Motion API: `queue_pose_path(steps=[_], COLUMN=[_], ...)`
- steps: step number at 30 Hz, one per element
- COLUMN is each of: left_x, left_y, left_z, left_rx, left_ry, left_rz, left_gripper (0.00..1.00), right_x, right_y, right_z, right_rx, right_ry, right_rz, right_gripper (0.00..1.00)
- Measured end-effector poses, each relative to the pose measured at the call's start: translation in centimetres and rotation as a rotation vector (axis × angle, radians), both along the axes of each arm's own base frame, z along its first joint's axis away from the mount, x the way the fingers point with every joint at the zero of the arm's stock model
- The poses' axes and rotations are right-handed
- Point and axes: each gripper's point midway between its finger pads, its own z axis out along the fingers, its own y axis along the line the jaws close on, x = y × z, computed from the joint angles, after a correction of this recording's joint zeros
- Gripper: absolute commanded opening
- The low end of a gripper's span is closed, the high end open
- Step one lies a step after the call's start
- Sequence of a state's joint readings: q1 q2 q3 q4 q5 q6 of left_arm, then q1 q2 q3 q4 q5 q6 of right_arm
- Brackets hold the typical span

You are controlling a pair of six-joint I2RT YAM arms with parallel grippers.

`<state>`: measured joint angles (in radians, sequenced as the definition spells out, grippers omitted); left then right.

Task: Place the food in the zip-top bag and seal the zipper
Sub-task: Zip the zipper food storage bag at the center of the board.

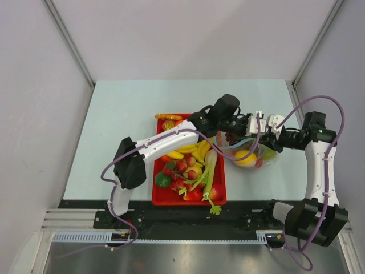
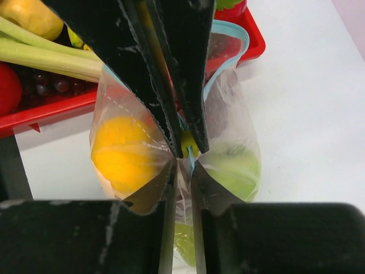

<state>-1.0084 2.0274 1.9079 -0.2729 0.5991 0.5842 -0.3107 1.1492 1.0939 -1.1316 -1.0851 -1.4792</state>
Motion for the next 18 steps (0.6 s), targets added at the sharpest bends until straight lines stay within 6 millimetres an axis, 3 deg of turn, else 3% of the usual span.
queue_pose_path(steps=[4, 5, 8, 18], left_x=[-0.12, -0.12, -0.13, 0.36], left_y=[-0.01, -0.02, 0.0, 0.13], left_z=[0.01, 0.02, -0.04, -0.18], left_rx=[-0.001, -0.002, 0.0, 0.005], left_ry=[0.002, 0.002, 0.002, -0.023], left_rz=[-0.006, -0.007, -0.007, -0.003], left_gripper=[0.0, 0.0, 0.0, 0.0], right_x=[-0.19, -0.2, -0.12, 0.3], right_y=[0.07, 0.09, 0.13, -0.62], right_z=[0.53, 0.65, 0.73, 0.99], right_rx=[-0.005, -0.005, -0.006, 0.015], right_ry=[-0.022, -0.026, -0.03, -0.024], right_rz=[-0.004, -0.005, -0.005, -0.05], right_gripper=[0.2, 0.12, 0.0, 0.0])
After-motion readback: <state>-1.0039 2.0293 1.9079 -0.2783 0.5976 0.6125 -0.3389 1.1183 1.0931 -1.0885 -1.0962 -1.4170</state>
